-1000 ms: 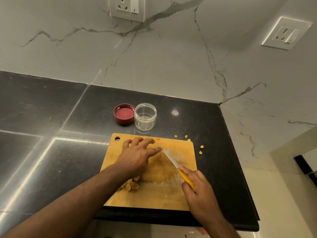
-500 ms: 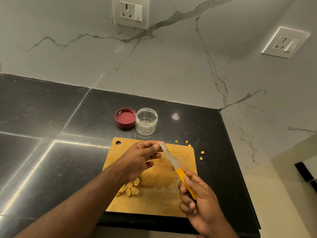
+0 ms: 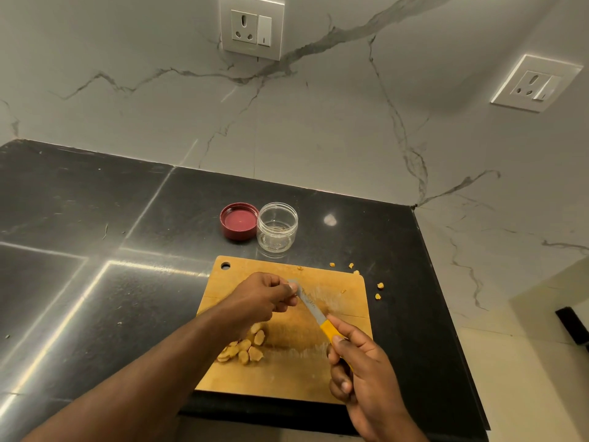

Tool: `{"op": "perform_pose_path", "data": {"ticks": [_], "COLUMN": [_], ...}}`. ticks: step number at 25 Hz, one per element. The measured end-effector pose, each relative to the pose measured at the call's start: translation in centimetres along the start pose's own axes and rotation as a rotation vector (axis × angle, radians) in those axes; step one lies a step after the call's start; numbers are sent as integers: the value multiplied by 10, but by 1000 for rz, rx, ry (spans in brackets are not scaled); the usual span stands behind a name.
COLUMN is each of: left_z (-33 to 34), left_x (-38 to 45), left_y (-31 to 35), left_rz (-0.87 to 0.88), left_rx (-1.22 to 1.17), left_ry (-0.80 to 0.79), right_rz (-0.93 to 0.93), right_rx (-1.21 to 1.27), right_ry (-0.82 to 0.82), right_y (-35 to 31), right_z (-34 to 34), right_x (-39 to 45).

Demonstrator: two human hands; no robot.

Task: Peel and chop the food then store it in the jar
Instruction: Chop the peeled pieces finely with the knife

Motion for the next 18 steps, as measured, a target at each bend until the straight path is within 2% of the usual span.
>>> {"op": "perform_pose_path", "data": {"ticks": [2,5,8,10,13,18], "left_z": [-20,-31,-25,-19,-4,7], "left_x": [1,-2,-7,-11,-17,-18], "left_y": [5,9,21,32,44,50], "left_rz": [27,19,162,296,444,500], "left_rx": [130,13,146,371,558,677], "left_ry": [129,227,297,314,300,340], "right_rz": [-17,-75,-120,-121,-121,-134], "right_rx": [-28,-133,-246,-269,-294,-319], "right_ry": [14,19,16,17,25,32], "right_y": [4,2,-5,-7,-10,-15], "right_z": [0,3,6,8,10,13], "right_x": [2,5,4,4,3,3]}}
Point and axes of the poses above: each hand's wrist, its own x-axis towards the middle knuckle, its own z-axis out of the palm, y = z × x, the point moved 10 cm from there along x, towards the middle knuckle, and after that the axes turned 7 degrees about -z, right-handed, at the moved point
